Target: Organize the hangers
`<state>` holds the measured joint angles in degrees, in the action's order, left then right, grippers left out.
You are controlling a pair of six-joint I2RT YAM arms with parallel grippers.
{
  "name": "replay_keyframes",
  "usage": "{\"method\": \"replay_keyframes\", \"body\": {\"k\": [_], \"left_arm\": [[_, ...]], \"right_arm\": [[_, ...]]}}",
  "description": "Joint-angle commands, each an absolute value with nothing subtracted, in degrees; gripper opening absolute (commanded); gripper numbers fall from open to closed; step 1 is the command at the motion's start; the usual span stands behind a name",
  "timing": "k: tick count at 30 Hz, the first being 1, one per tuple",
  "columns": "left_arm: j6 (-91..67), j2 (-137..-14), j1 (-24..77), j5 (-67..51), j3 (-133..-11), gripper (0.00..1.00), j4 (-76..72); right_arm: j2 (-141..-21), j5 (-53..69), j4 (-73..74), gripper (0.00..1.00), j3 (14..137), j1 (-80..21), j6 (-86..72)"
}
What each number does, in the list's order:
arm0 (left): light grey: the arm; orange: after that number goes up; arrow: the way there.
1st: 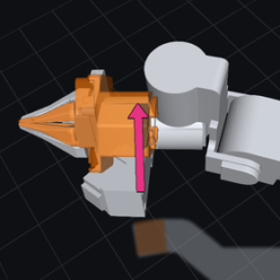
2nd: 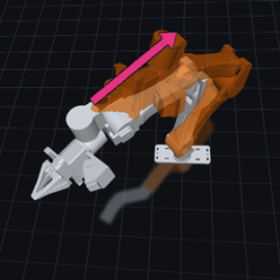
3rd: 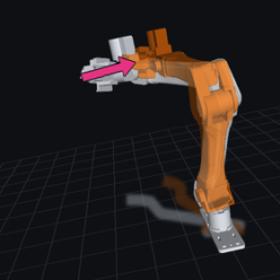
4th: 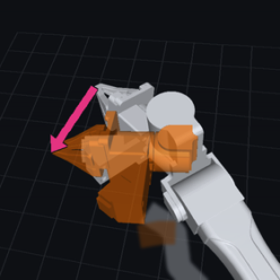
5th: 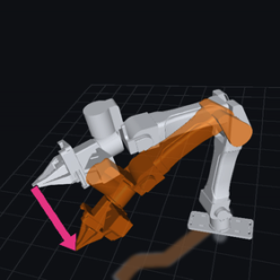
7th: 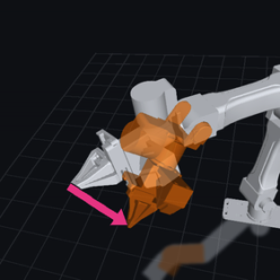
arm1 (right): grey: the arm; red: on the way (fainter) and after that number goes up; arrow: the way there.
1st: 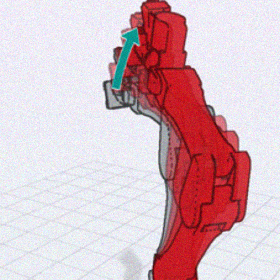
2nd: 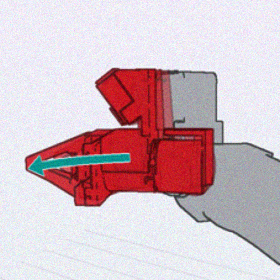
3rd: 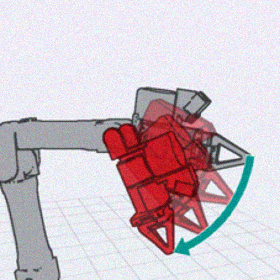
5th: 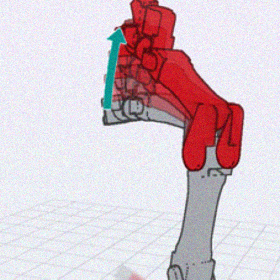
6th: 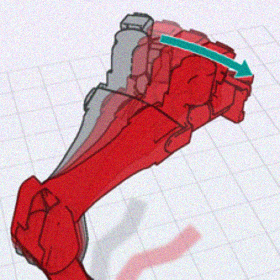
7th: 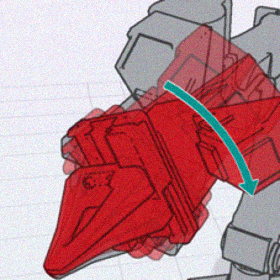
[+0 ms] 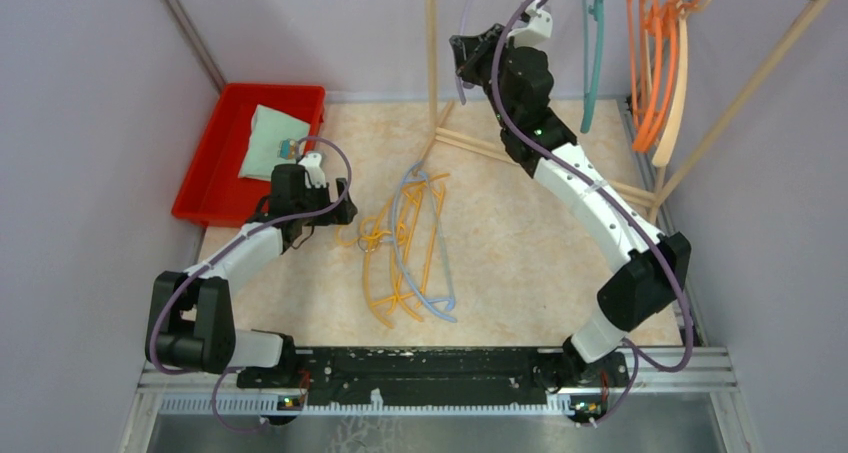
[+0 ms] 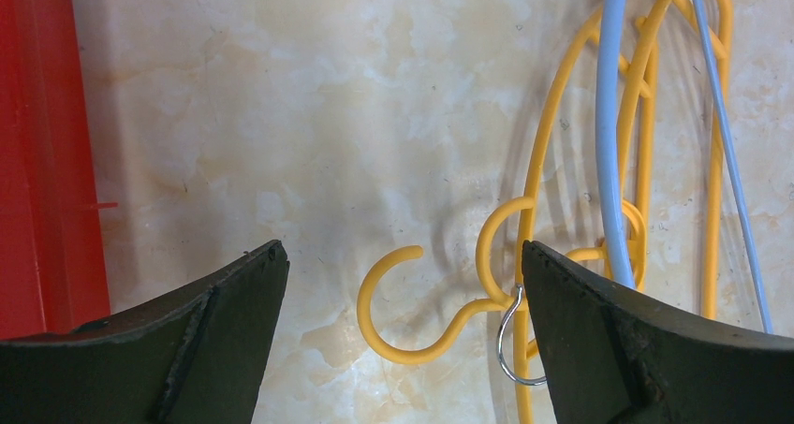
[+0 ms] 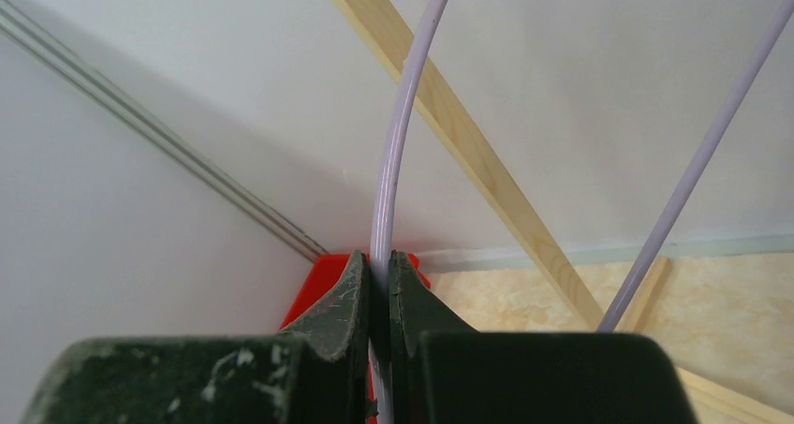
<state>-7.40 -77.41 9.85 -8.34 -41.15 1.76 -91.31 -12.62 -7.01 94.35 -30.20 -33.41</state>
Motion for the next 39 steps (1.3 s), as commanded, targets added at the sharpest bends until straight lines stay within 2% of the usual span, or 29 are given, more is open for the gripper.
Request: {"method": "replay_keyframes", "body": {"k": [1, 5, 13, 18, 21, 25, 27, 31, 34, 39], "left_arm": [[-6.5, -76.6, 9.2, -7.6, -40.3, 0.99, 1.9], [-6.4, -76.4, 9.1, -7.2, -40.0, 0.99, 1.9], [-6.5, -76.5, 8.9, -7.0, -39.8, 0.99, 1.8], [-6.6, -77.0, 8.8, -7.6, -39.9, 0.99, 1.4], [-6.6, -77.0, 8.8, -7.6, -39.9, 0.99, 1.5], [-6.8, -76.9, 8.8, -7.8, -39.9, 0.99, 1.5], [-6.9, -76.9, 8.8, -8.0, -39.8, 0.99, 1.4], [-7.0, -77.2, 8.8, -8.2, -39.9, 0.99, 1.0], [-7.2, -77.3, 8.8, -8.3, -39.9, 0.99, 0.9], [-7.2, -77.2, 8.8, -8.1, -39.9, 0.99, 0.9]], "right_arm": [[-96.1, -9.6, -4.5, 0.00, 101.7, -29.9, -35.4], [-100.3, -7.4, -1.6, 0.00, 104.7, -29.9, -36.0], [-100.3, -7.3, -1.1, 0.02, 101.3, -29.9, -37.4], [-98.3, -8.4, -2.5, 0.21, 98.2, -29.9, -38.0], [-96.5, -10.0, -3.3, 0.40, 96.6, -29.9, -38.1], [-93.6, -11.6, -4.3, 0.53, 94.3, -29.9, -37.1], [-92.4, -11.9, -4.1, 0.65, 93.8, -29.9, -36.4], [-89.5, -12.3, -4.3, 0.80, 91.9, -29.9, -34.6], [-86.4, -12.0, -4.5, 0.88, 90.2, -30.0, -32.2], [-81.1, -12.4, 0.2, 0.90, 89.6, -30.0, -28.0]]}}
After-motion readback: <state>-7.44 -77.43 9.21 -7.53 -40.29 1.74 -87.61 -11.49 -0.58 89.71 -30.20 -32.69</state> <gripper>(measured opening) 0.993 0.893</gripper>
